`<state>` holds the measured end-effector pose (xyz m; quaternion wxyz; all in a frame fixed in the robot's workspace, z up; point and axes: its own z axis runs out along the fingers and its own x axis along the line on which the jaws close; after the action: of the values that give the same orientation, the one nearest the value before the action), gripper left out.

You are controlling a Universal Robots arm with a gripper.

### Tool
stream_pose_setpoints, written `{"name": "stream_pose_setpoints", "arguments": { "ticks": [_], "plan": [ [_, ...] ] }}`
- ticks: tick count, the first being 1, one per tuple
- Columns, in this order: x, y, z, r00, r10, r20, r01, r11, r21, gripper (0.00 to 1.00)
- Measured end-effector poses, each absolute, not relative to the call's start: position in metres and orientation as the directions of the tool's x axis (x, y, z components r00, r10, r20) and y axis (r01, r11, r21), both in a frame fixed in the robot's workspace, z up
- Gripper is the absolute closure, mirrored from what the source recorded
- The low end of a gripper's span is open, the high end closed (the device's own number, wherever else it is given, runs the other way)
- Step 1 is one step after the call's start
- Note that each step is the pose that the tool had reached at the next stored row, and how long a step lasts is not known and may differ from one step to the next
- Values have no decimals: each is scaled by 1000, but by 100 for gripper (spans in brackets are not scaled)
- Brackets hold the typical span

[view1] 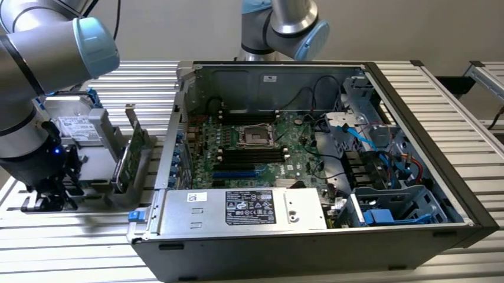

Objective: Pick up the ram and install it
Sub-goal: 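Pick up the ram and move it above insertion slot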

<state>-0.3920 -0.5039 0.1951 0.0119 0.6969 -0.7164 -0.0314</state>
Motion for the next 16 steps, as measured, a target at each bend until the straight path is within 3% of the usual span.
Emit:
{"name": "stream_pose_setpoints", "arguments": {
  "ticks": [6, 9, 11, 16],
  "plan": [
    [-392, -504, 195, -31, -999, -28, -998, 29, 61, 64],
    [-392, -504, 195, -31, -999, -28, -998, 29, 61, 72],
    [-392, -504, 195, -31, -999, -27, -998, 29, 62, 84],
    [-392, -504, 195, -31, -999, -28, -998, 29, 61, 86]
  ]
}}
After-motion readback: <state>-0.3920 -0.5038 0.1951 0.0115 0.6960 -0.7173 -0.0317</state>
